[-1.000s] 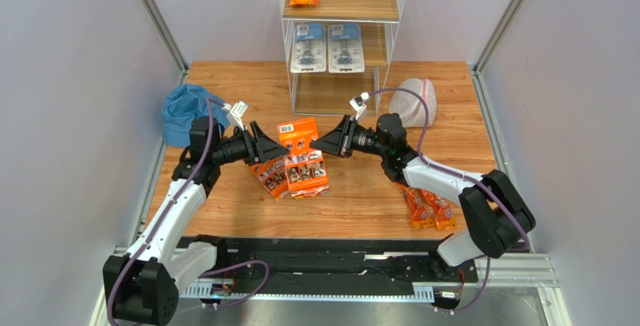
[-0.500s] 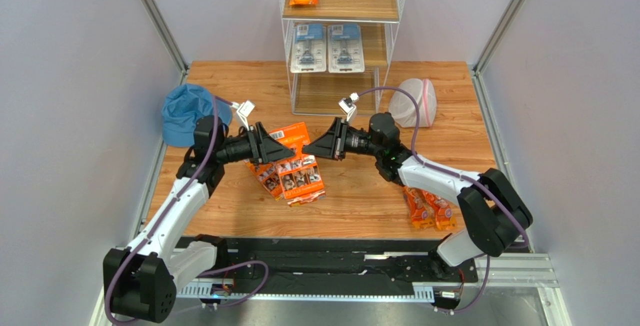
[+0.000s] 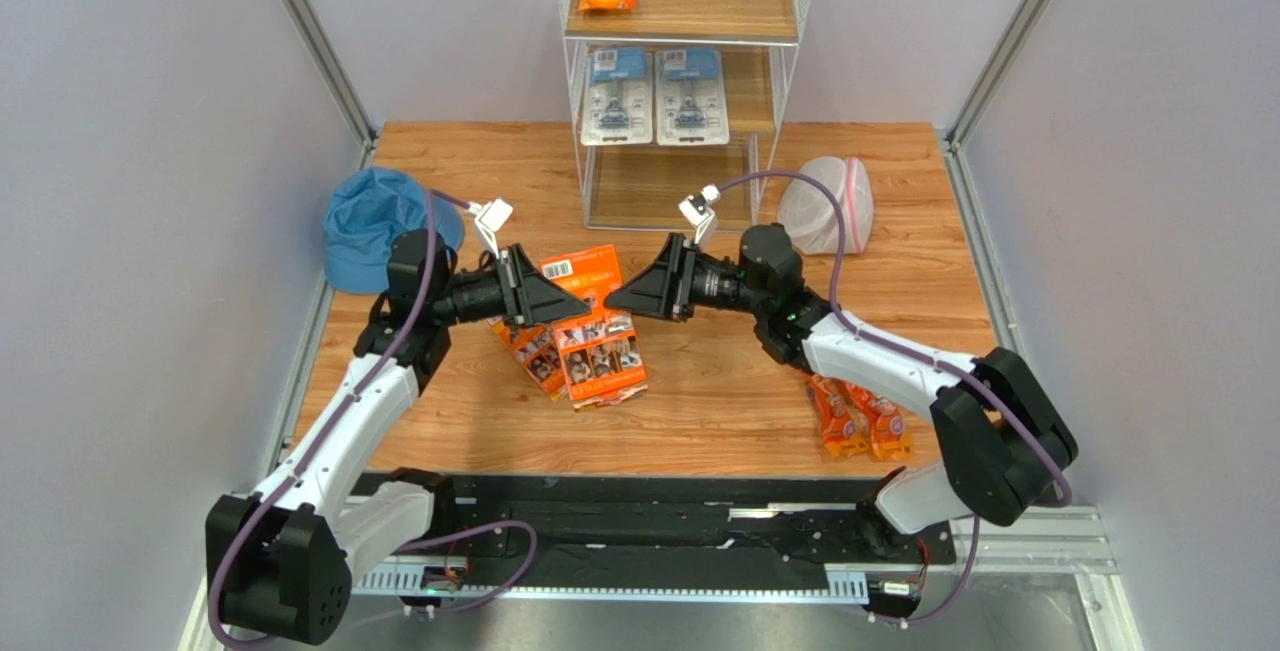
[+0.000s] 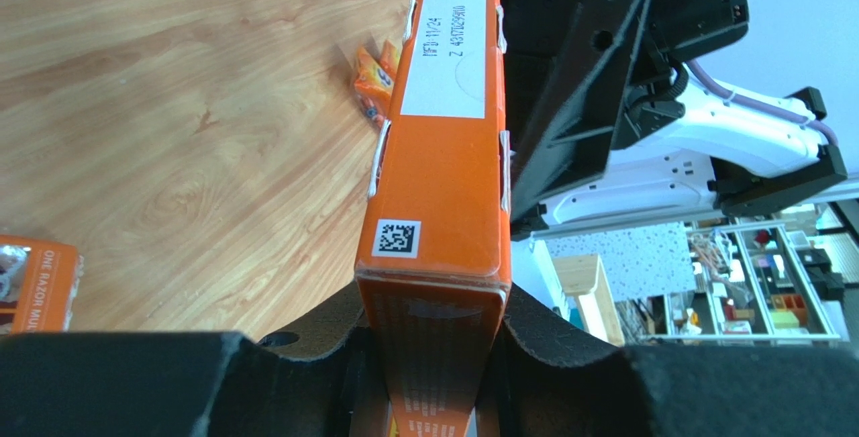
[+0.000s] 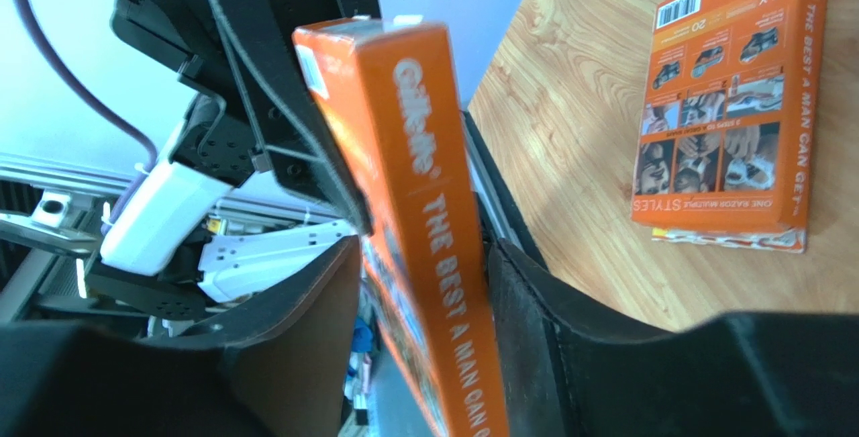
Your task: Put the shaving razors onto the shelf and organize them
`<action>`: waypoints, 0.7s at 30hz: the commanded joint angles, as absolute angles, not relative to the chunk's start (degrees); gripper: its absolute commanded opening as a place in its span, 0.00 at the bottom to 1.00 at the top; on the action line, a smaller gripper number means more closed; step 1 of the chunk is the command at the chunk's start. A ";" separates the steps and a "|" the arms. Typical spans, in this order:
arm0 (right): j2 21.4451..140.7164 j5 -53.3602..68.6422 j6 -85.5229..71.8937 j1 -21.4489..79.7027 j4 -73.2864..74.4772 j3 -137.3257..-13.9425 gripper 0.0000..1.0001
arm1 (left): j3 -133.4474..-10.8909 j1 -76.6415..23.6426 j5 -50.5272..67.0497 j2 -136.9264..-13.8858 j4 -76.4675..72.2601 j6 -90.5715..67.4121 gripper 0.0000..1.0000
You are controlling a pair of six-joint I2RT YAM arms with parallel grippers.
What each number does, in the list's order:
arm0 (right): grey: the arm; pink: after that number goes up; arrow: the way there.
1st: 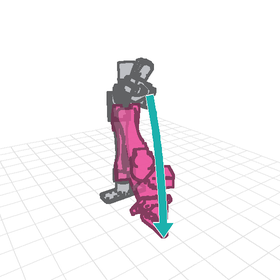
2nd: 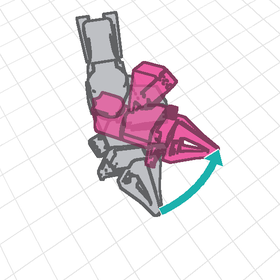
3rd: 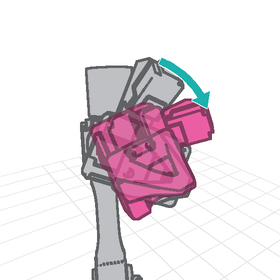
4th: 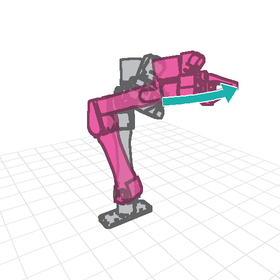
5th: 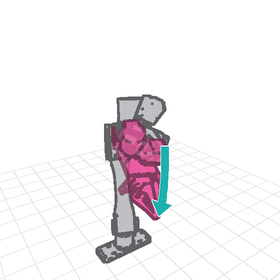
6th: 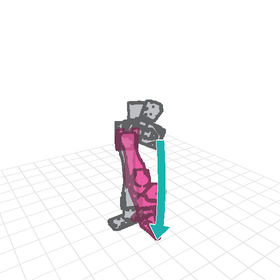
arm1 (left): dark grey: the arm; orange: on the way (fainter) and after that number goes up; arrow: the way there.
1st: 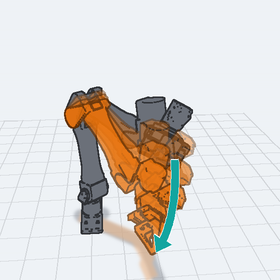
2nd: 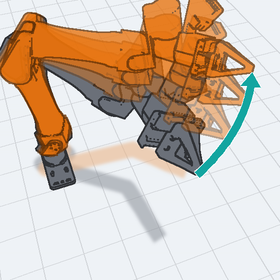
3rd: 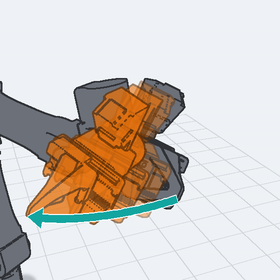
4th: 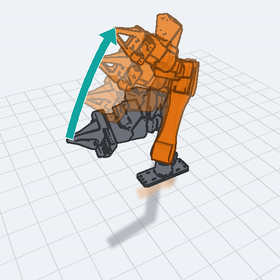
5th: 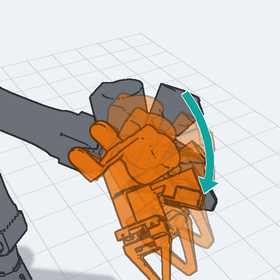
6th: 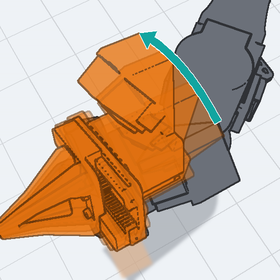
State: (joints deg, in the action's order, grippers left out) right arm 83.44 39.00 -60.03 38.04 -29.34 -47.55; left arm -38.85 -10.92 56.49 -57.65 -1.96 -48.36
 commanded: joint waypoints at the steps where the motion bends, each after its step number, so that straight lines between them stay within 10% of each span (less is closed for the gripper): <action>1: 76.57 34.72 -59.06 38.23 -28.56 -45.36 0.68 | -40.69 -10.81 55.72 -57.74 -6.50 -47.98 0.00; 21: 63.63 30.32 -63.28 39.55 -33.40 -30.06 0.87 | -41.84 -10.90 58.89 -61.44 -22.06 -60.12 0.00</action>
